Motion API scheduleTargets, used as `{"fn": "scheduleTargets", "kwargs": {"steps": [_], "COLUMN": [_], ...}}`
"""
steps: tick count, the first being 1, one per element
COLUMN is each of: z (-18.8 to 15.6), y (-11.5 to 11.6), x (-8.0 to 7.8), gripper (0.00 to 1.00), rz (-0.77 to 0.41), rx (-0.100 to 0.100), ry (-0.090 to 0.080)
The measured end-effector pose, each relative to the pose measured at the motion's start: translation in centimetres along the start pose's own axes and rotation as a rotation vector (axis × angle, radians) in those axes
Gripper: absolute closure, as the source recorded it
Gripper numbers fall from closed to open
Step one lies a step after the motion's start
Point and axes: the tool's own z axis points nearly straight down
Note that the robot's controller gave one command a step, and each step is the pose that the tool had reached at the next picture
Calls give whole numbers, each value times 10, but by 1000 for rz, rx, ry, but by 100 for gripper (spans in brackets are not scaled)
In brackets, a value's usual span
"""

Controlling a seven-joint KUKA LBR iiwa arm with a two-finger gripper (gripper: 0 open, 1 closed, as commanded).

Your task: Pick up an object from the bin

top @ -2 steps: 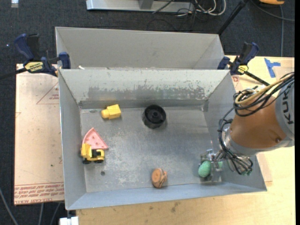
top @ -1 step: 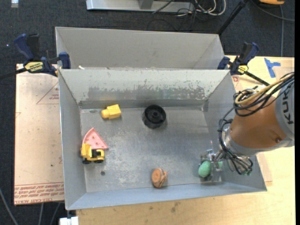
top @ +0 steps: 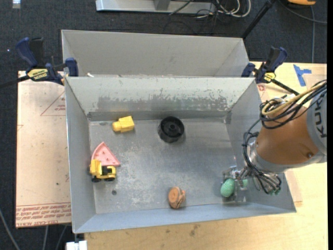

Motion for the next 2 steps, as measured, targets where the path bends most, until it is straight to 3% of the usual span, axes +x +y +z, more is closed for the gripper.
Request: {"fn": "scheduleTargets", "kwargs": {"steps": [2], "z": [-26], "y": [0], "x": [0], "gripper": [100], "rz": [-1], "rx": [1], "ry": [-3]}}
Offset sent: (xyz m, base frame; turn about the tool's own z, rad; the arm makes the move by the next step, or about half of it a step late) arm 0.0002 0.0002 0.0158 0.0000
